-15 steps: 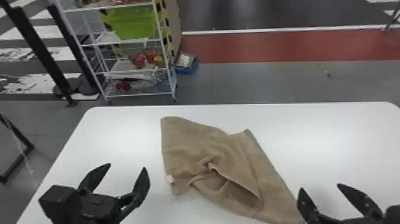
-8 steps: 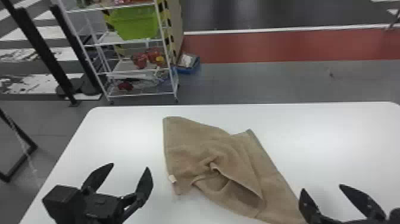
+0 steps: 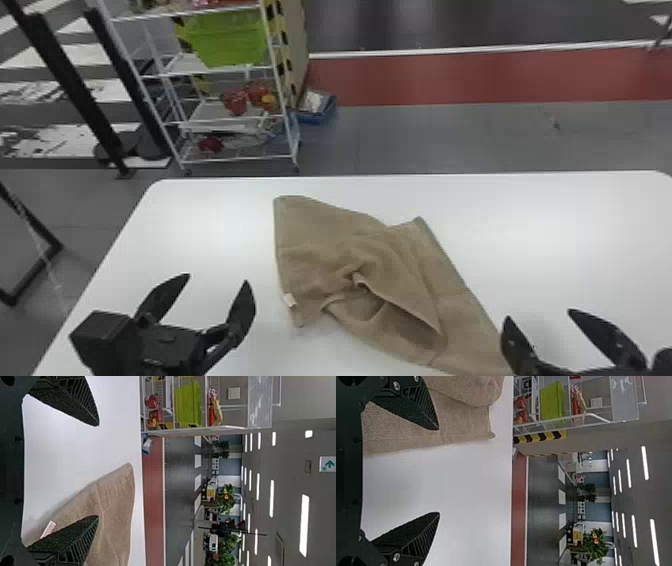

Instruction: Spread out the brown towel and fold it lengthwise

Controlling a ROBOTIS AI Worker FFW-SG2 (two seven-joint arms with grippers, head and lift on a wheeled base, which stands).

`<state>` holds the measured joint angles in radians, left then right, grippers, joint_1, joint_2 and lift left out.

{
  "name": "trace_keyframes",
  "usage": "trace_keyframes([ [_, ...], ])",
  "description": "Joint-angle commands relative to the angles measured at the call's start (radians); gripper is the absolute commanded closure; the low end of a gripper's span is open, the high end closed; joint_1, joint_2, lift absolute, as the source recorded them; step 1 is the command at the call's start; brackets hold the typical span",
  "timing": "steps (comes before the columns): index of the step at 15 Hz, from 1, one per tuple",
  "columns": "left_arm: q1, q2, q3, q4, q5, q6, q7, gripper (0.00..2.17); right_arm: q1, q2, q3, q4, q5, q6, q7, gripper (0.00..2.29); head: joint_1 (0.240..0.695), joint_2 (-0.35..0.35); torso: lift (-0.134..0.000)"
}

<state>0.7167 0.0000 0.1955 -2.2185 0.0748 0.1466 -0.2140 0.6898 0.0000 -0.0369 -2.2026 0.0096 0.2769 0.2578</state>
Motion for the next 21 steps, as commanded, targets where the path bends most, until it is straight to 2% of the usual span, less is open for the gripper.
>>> trace_keyframes([
  [1,0.003,-0.003,0.001,-0.003,-0.001,-0.003,0.002,0.05,-0.012,0.001,0.002,-0.002,0.021,0.02,0.012,0.12,0.695,0.135,-0.122],
  [3,0.001,-0.003,0.001,-0.001,-0.001,-0.003,0.002,0.05,-0.016,0.001,0.018,-0.032,0.081,0.035,0.084,0.11,0.695,0.14,-0.122],
  [4,0.001,-0.003,0.001,-0.001,-0.001,-0.003,0.004,0.05,-0.021,0.001,0.022,-0.045,0.102,0.035,0.147,0.13,0.695,0.148,-0.122],
  [7,0.003,-0.003,0.007,-0.003,0.003,-0.003,0.004,0.05,-0.039,0.001,-0.018,-0.101,0.219,0.057,0.394,0.14,0.695,0.206,-0.122],
  [8,0.003,-0.003,0.012,-0.004,0.007,-0.003,0.004,0.05,-0.061,-0.012,-0.044,-0.121,0.26,0.084,0.508,0.14,0.695,0.221,-0.122],
  [9,0.001,-0.003,0.015,-0.004,0.01,-0.003,0.004,0.05,-0.082,-0.038,-0.08,-0.134,0.288,0.091,0.595,0.14,0.695,0.229,-0.122],
  [11,0.001,-0.003,0.015,-0.004,0.011,-0.003,0.004,0.05,-0.125,-0.041,-0.17,-0.138,0.303,0.057,0.788,0.15,0.695,0.231,-0.122],
  [12,0.001,-0.003,0.015,-0.006,0.011,0.0,0.004,0.05,-0.141,-0.057,-0.213,-0.137,0.32,-0.001,0.854,0.15,0.695,0.225,-0.122],
  [15,0.001,-0.003,0.013,-0.006,0.011,0.0,0.004,0.05,-0.144,-0.161,-0.255,-0.106,0.397,-0.143,0.956,0.17,0.695,0.169,-0.122],
  [17,0.004,-0.003,0.013,-0.009,0.01,0.003,0.002,0.05,-0.142,-0.198,-0.242,-0.086,0.504,-0.219,1.012,0.19,0.695,0.149,-0.122],
  [20,0.007,-0.003,0.015,-0.01,0.01,0.003,0.004,0.05,-0.148,-0.27,-0.164,-0.023,0.658,-0.238,1.02,0.21,0.695,0.13,-0.122],
  [21,0.007,-0.003,0.012,-0.01,0.01,0.003,0.002,0.05,-0.156,-0.273,-0.144,-0.012,0.705,-0.241,1.02,0.21,0.695,0.126,-0.122],
])
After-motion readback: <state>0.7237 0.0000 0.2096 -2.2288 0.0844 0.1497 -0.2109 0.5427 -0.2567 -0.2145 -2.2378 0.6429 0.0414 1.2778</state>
